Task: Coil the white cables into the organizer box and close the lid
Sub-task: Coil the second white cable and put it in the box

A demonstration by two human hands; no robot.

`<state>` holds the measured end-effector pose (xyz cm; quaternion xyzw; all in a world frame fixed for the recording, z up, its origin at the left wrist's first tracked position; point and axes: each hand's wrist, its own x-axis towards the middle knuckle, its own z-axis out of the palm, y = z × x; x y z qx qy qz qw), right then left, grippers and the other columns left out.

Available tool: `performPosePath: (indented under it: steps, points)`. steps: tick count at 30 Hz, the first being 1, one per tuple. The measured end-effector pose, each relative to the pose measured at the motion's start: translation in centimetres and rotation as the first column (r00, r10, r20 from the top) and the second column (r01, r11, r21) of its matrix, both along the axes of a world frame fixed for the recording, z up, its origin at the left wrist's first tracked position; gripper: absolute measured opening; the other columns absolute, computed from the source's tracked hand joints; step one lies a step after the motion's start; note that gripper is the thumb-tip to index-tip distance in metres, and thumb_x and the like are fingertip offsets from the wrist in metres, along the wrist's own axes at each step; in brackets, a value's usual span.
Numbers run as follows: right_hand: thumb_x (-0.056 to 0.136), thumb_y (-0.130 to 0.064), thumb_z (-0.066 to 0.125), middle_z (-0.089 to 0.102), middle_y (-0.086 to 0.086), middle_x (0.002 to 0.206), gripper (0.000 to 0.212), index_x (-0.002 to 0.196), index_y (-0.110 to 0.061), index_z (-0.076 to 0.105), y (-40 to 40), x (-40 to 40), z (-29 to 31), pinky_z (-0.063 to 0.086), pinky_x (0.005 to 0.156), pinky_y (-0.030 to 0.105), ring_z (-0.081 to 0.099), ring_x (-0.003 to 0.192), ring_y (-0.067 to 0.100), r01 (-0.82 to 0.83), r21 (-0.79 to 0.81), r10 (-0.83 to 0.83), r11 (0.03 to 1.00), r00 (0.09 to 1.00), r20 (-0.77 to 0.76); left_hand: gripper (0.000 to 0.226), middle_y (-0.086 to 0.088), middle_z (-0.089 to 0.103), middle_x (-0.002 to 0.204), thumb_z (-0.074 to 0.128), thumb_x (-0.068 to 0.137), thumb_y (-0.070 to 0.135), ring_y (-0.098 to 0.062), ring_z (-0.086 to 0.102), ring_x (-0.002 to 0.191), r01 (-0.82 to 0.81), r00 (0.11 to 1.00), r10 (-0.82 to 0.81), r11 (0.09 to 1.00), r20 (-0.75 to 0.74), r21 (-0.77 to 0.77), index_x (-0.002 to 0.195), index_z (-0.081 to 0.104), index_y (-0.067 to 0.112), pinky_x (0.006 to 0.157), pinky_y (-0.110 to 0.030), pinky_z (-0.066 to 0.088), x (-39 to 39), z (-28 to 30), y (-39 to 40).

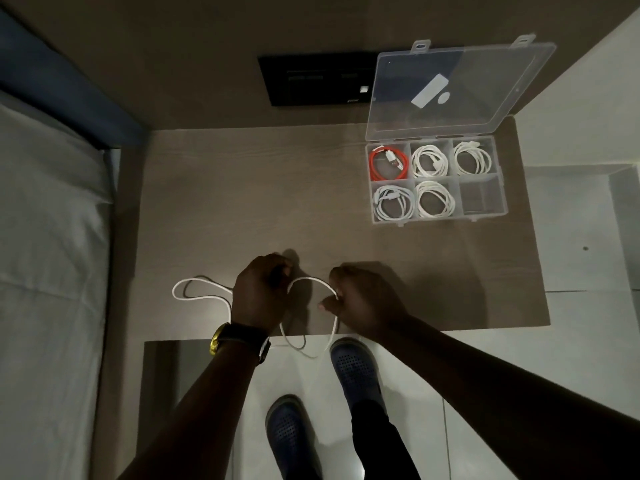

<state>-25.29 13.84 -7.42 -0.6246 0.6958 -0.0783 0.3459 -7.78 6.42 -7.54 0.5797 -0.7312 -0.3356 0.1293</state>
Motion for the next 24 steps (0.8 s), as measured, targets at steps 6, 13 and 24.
performPosePath:
  steps: [6, 13, 24]
  points:
    - [0.075, -0.020, 0.066, 0.066, 0.006, 0.073, 0.009, 0.074, -0.018, 0.058, -2.3, -0.6, 1.4, 0.053, 0.068, 0.037, 0.066, 0.072, 0.030, 0.306, -0.080, -0.297, 0.949, 0.949, 0.105, 0.022, -0.004, 0.072, 0.099, 0.055, 0.089, 0.027, -0.024, 0.065, 0.091, -0.029, 0.998, 0.033, 0.997, -0.053, 0.071, 0.096, 0.072, 0.017, 0.078, -0.031, 0.048, 0.6, 1.1, -0.8]
    - [0.099, 0.001, 0.049, 0.057, 0.007, 0.071, 0.012, 0.095, -0.011, 0.049, -6.2, -0.8, 9.1, 0.054, 0.048, 0.030, 0.057, 0.052, 0.011, 0.450, 0.220, -0.428, 0.866, 0.437, 0.791, 0.022, 0.000, 0.070, 0.095, 0.062, 0.089, 0.005, -0.006, 0.066, 0.090, 0.145, 0.836, 0.143, 0.873, -0.529, 0.466, 0.106, 0.067, 0.018, 0.083, -0.023, 0.049, -1.4, 5.9, -1.9]
    - [0.095, -0.014, 0.058, 0.067, -0.005, 0.074, 0.007, 0.096, -0.017, 0.064, -8.8, -2.6, 14.6, 0.052, 0.071, 0.036, 0.065, 0.072, 0.011, 0.111, -0.304, 0.009, 0.946, 0.930, 0.368, 0.025, -0.001, 0.057, 0.102, 0.068, 0.086, 0.028, -0.012, 0.053, 0.086, 0.016, 0.958, -0.100, 0.954, -0.267, -0.300, 0.104, 0.063, 0.012, 0.070, -0.021, 0.043, -1.3, 11.0, -4.8]
